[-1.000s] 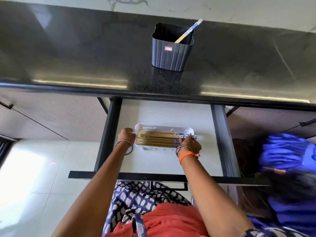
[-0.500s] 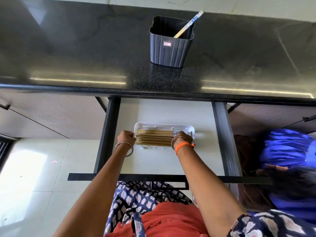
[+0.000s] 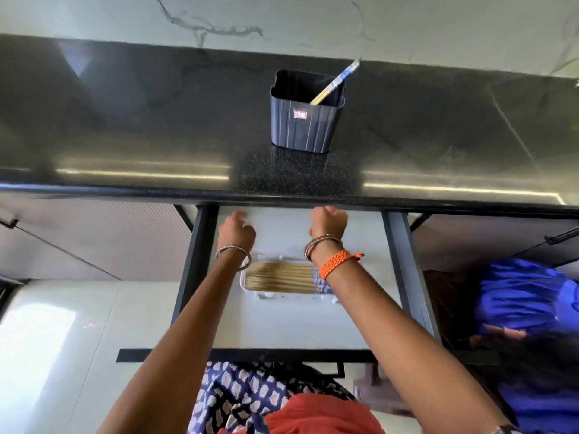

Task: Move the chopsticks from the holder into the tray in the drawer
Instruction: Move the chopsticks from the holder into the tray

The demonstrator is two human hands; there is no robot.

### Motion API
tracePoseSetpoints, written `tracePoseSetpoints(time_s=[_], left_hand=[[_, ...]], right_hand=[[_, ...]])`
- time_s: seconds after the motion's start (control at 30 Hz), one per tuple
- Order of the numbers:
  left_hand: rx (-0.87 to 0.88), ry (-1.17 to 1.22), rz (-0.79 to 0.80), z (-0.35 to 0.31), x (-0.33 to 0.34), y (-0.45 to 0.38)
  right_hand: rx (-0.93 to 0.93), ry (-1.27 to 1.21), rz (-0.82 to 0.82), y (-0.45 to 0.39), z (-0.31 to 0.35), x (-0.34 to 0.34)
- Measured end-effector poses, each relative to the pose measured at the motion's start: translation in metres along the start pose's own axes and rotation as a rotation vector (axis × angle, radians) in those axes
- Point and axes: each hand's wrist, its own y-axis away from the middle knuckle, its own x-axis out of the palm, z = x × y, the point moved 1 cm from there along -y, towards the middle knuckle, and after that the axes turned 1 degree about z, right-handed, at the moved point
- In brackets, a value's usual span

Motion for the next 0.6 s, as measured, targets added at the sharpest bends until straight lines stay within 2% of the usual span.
tracePoseSetpoints(time_s=[0.07,0.13,0.2,0.3,0.4,0.6], left_hand=[[0.170,0.029,-0.091,-0.043,-0.013,-0.007],[0.328,0.008,-0.101,-0.086,-0.025,-0.015],[0.460,-0.046,-0.096,-0.122,-0.036,-0.024],[0.611,-0.132,-0.071,-0.160,-0.048,-0.046],[0.691,-0.289,0.036,-0.173,-0.049,-0.070],[0.702,-0.590,0.077,-0.162,-0.047,-0.098]], right_hand=[[-0.242,0.008,0.010,-0.006,0.050,0.005],[-0.460,0.036,-0.012,-0.014,0.096,0.007],[-0.592,0.139,-0.053,-0.033,0.134,0.013],[-0.544,0.293,-0.037,-0.075,0.178,0.034],[-0.419,0.422,0.012,-0.114,0.207,0.052],[-0.348,0.263,0.132,-0.142,0.229,0.077]])
